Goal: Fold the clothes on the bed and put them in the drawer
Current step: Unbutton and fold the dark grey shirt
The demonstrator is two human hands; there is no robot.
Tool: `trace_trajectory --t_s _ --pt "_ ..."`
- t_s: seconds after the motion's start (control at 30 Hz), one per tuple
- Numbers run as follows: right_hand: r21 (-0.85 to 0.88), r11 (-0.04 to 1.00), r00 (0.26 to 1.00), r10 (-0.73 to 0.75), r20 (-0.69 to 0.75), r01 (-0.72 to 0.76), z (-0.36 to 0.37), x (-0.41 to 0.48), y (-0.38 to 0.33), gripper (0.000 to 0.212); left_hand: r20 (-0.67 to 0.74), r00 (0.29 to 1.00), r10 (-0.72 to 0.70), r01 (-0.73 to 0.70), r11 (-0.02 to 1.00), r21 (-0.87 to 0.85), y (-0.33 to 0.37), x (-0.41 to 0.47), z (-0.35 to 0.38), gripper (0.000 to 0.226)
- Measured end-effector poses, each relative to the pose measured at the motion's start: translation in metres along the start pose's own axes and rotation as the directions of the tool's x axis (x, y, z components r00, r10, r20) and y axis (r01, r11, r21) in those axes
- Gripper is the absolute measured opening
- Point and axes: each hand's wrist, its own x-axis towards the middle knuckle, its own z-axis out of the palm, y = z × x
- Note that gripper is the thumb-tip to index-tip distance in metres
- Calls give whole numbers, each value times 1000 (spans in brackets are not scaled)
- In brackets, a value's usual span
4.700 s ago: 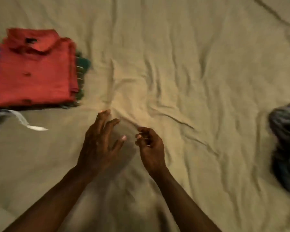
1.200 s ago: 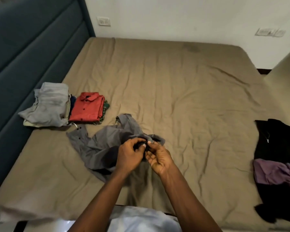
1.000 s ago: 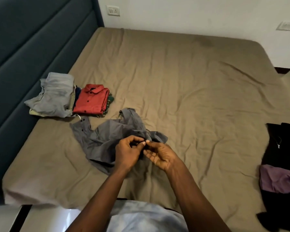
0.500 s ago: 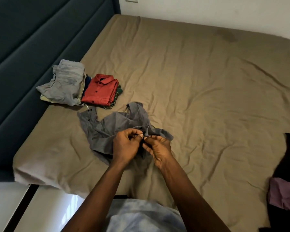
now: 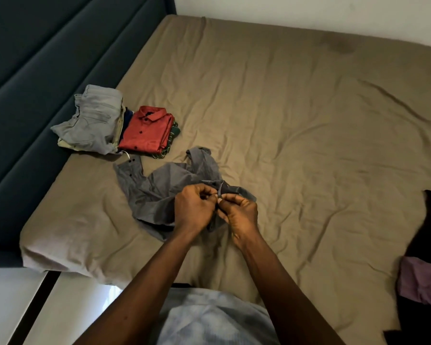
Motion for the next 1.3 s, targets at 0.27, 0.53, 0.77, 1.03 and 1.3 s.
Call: trace_trajectory --t_s 0.27,0.53,0.77,1.03,1.3 --pt "-440 866 971 -209 114 238 -12 4 -12 15 248 969 12 3 998 -59 -3 7 -20 26" --pt "-638 707 952 -228 202 305 3 6 -52 22 273 937 216 -175 970 -167 8 6 -42 49" --pt "-823 349 888 -285 361 447 0 0 -71 12 244 896 371 -334 925 -180 13 -14 -46 84" --pt "-860 -67 741 -477 472 505 12 -22 -84 18 241 921 306 -218 918 -332 30 -12 -50 63" --pt "-848 22 776 -416 474 530 16 -28 -92 28 188 940 285 -224 930 -291 25 -1 -54 43"
